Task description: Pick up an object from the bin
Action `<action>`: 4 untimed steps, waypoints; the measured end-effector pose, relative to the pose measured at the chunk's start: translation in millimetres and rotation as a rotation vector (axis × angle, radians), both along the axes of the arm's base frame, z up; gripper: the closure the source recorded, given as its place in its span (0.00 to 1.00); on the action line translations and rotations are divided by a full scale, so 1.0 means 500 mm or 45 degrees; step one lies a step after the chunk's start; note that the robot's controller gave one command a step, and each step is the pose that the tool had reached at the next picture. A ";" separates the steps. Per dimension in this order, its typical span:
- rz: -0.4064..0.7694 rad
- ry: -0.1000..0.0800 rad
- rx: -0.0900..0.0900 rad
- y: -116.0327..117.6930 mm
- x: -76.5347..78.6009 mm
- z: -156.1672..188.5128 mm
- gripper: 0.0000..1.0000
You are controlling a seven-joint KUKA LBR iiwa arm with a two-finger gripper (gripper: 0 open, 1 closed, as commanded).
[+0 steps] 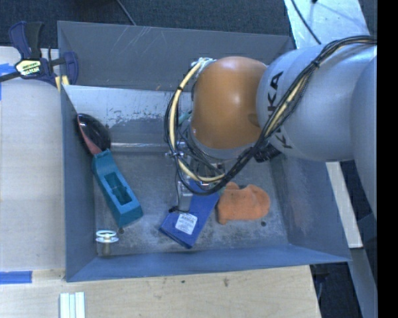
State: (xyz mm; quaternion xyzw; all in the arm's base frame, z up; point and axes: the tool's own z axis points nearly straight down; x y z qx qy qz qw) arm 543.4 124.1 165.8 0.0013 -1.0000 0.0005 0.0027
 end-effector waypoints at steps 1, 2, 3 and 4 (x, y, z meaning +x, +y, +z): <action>-0.003 -0.010 0.002 -0.001 0.004 0.009 0.00; 0.010 -0.017 0.003 -0.056 -0.054 -0.066 0.00; 0.115 -0.006 -0.001 -0.070 -0.060 -0.133 0.00; 0.464 -0.008 0.003 -0.060 -0.095 -0.141 1.00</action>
Offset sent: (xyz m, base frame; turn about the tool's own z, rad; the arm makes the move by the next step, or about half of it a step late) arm -0.0465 -0.0460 -0.0584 -0.0104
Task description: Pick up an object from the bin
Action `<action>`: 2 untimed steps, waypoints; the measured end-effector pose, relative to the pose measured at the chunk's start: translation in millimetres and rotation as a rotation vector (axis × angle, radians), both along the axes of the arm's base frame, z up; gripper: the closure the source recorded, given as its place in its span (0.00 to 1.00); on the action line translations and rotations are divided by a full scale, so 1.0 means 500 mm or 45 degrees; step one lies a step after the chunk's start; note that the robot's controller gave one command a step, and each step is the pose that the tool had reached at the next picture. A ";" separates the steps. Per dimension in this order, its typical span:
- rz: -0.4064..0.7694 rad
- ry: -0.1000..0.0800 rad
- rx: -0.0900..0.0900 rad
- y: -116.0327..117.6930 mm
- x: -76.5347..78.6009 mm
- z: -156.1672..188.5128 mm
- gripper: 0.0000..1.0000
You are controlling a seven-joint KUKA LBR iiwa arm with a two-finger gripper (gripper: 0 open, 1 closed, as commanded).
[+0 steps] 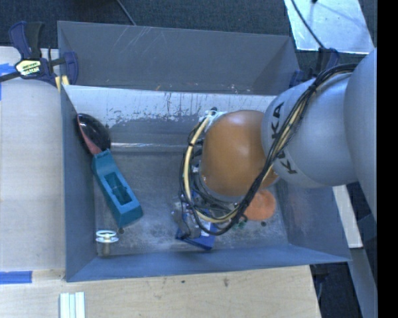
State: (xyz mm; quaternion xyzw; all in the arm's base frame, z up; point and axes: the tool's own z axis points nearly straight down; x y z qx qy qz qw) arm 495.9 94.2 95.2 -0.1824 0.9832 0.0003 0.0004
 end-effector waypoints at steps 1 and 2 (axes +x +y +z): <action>-0.001 0.000 0.000 0.000 0.000 0.000 0.00; -0.002 0.001 0.000 0.000 0.000 0.000 1.00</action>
Offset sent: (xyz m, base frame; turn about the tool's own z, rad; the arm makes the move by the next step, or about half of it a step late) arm 0.0000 0.0000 0.0000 0.0000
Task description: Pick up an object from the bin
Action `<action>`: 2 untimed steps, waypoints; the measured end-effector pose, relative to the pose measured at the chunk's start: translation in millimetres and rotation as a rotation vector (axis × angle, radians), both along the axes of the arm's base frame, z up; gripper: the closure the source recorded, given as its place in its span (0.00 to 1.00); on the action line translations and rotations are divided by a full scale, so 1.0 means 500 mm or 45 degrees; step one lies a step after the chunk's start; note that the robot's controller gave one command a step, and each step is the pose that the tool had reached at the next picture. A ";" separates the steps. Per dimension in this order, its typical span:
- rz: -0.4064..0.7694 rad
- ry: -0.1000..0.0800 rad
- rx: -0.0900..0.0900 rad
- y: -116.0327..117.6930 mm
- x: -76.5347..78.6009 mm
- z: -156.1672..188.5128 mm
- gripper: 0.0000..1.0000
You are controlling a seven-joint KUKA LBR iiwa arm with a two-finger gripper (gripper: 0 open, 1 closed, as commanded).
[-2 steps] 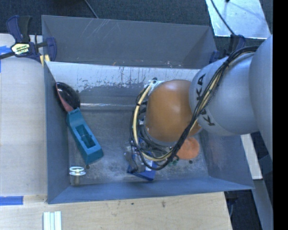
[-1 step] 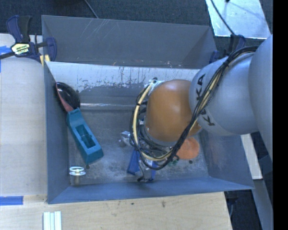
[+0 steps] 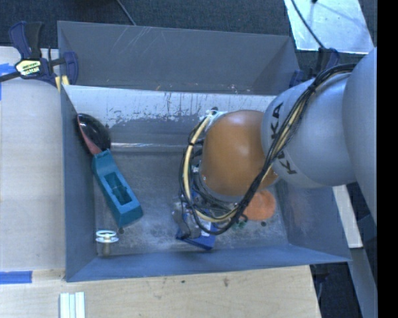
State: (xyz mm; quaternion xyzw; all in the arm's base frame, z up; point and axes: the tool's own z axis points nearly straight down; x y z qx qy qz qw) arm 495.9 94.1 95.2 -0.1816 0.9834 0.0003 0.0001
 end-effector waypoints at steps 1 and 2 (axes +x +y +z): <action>0.000 0.000 0.000 0.000 0.000 0.000 1.00; 0.056 0.005 0.001 -0.078 0.051 0.096 1.00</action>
Offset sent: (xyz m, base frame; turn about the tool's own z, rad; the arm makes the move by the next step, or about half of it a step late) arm 0.0451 -0.0722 0.0840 -0.0594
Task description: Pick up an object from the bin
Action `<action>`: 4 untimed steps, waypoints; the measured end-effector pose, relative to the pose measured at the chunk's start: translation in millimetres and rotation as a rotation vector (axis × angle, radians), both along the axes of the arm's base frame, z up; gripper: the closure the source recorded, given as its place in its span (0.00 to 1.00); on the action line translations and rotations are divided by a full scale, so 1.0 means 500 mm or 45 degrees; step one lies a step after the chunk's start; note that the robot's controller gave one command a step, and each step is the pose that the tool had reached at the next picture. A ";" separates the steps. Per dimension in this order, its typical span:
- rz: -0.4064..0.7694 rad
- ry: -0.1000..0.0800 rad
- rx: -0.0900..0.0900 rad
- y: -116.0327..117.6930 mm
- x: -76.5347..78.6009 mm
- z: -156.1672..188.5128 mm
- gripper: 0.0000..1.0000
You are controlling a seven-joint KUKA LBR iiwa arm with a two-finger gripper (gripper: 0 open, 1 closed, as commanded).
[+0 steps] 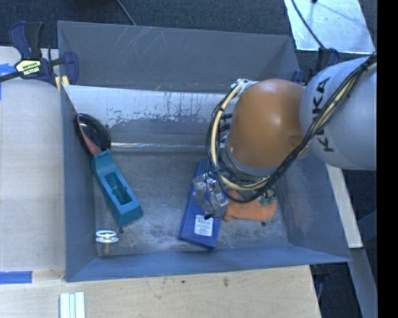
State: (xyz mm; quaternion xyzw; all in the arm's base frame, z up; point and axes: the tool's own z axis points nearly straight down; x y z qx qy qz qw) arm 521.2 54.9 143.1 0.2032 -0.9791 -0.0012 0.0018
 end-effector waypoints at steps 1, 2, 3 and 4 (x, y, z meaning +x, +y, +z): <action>0.009 -0.009 -0.001 -0.008 -0.050 0.166 0.00; 0.009 -0.009 -0.001 -0.009 -0.050 0.166 0.00; -0.006 -0.012 0.000 -0.050 -0.052 0.118 0.00; -0.171 -0.011 -0.001 -0.124 0.002 0.071 0.00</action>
Offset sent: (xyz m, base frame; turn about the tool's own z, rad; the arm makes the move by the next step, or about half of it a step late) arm 0.0000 0.0000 0.0000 0.0000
